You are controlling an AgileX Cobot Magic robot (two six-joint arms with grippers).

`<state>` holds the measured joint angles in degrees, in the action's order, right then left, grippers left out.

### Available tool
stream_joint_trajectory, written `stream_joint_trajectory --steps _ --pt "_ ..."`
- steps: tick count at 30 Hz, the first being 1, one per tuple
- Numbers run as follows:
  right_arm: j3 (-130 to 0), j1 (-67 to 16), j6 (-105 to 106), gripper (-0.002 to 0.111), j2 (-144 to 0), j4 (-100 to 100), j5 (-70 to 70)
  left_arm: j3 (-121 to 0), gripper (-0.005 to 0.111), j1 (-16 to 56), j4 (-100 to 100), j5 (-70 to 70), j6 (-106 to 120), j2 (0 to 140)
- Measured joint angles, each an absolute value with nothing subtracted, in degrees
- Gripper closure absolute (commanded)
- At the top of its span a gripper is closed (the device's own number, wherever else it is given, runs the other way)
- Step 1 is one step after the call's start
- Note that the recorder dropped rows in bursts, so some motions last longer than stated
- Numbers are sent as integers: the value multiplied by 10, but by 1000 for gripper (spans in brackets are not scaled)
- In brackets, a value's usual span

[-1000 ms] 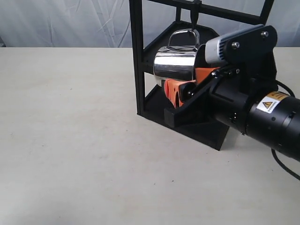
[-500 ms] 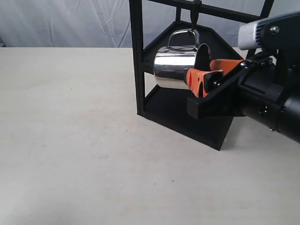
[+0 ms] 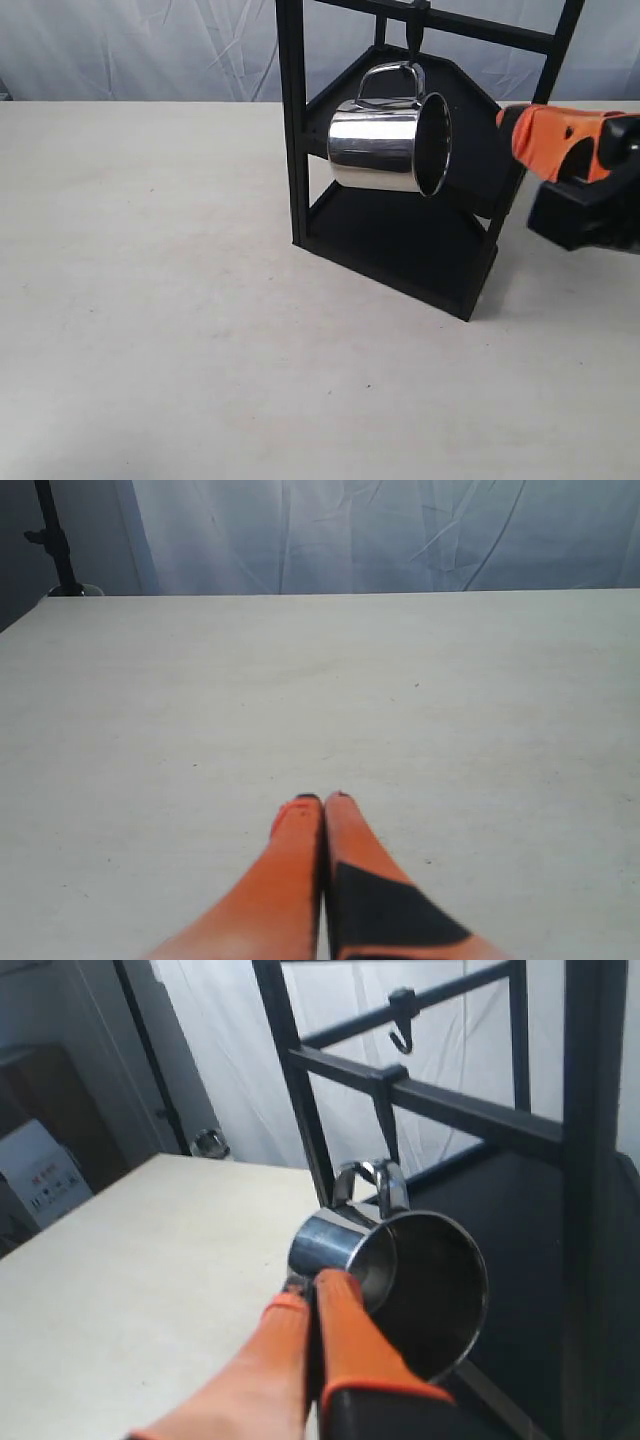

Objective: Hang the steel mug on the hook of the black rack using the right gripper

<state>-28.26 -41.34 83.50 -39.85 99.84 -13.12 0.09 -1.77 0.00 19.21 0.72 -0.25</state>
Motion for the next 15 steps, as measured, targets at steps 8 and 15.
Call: stream_joint_trajectory --steps 8,15 --pt "-283 -413 835 109 -348 998 -128 1 107 -18 0 192 7 -2" --pt "-269 -412 815 109 -328 998 -142 1 107 -18 0 192 7 -2"
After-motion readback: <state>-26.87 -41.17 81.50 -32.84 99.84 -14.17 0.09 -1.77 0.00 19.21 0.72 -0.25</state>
